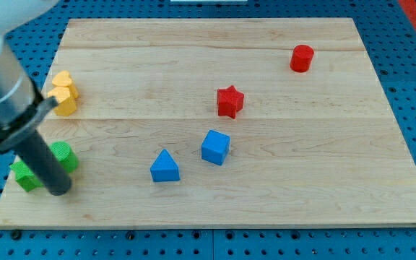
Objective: Move the blue triangle closer to blue cube
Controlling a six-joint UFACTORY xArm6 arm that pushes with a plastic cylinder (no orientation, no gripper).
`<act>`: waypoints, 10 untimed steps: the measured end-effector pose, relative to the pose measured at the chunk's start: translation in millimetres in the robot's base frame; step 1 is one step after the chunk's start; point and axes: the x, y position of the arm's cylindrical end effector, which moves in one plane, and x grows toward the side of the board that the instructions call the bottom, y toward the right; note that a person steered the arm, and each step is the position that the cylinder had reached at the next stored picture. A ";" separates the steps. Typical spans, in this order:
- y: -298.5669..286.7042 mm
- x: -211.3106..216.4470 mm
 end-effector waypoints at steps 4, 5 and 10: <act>72.3 -4.0; 88.6 -4.7; 133.8 -15.8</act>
